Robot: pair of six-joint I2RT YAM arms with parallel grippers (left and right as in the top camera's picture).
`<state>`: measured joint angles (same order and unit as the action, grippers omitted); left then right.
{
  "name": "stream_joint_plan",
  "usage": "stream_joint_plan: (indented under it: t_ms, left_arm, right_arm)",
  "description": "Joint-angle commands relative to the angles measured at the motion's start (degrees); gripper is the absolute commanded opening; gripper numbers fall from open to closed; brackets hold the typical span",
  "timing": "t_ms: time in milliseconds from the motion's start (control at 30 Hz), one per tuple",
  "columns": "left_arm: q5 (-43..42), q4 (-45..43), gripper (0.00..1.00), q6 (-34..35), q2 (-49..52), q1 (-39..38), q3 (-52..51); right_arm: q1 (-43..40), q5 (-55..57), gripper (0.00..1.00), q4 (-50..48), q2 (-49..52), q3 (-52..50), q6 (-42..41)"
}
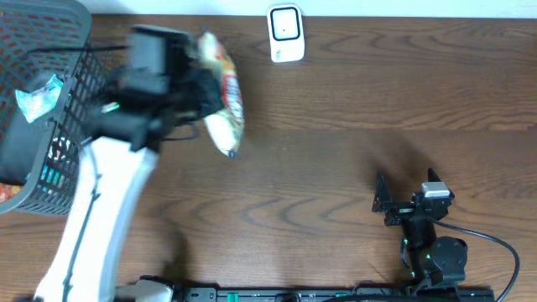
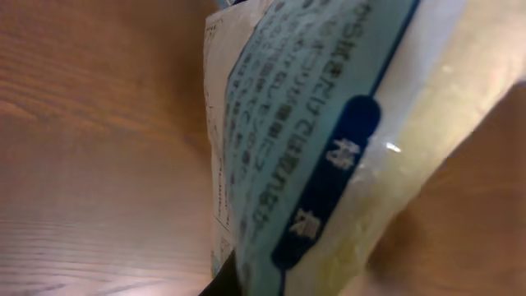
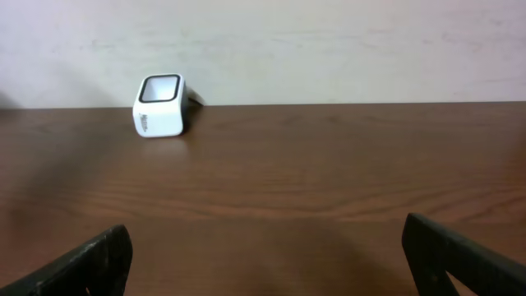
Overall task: Scan the item barcode
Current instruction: 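Lift the white bag out and carry it toward the scanner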
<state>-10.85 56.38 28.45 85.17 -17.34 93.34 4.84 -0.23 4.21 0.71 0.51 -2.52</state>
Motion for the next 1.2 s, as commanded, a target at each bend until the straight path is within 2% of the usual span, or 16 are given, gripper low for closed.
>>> stream_joint_plan:
  t_ms: [0,133,267,367,500,667,767,967,1000,1067,1167]
  left_arm:
    - [12.24,-0.04,0.07,-0.7,4.44,-4.96,0.24]
    - [20.74,-0.04,0.07,0.83,12.61,-10.32,0.24]
    - [25.27,-0.09,0.07,3.43,19.74,-13.22,0.24]
    - [24.92,-0.04,0.07,4.72,24.13,-14.69,0.24]
    - [20.0,-0.04,0.07,4.63,27.98,-16.79,0.24]
    - [19.85,0.13,0.08,4.22,26.05,-16.94,0.33]
    - [19.89,0.13,0.22,4.2,22.97,-16.17,0.33]
    - [19.89,-0.52,0.36,4.2,14.64,-13.09,0.33]
    - [19.89,-0.44,0.45,4.2,13.6,-12.57,0.33]
    - [19.91,0.22,0.55,4.2,11.41,-11.13,0.31]
    - [19.89,1.75,0.87,4.2,9.75,-8.96,0.31]
  right_arm:
    - [0.46,-0.11,0.99,0.09,-0.33,-0.22,0.44]
    - [0.46,-0.11,0.99,0.09,-0.33,-0.22,0.44]
    - [0.46,-0.11,0.99,0.09,-0.33,-0.22,0.44]
    - [0.46,-0.11,0.99,0.09,-0.33,-0.22,0.44]
    - [0.46,-0.11,0.99,0.09,-0.33,-0.22,0.44]
    - [0.46,-0.11,0.99,0.09,-0.33,-0.22,0.44]
    - [0.46,-0.11,0.99,0.09,-0.33,-0.22,0.44]
    - [0.46,-0.11,0.99,0.09,-0.33,-0.22,0.44]
    - [0.46,-0.11,0.99,0.09,-0.33,-0.22,0.44]
    - [0.46,-0.11,0.99,0.09,-0.33,-0.22,0.44]
    - [0.46,-0.11,0.99,0.09,-0.33,-0.22,0.44]
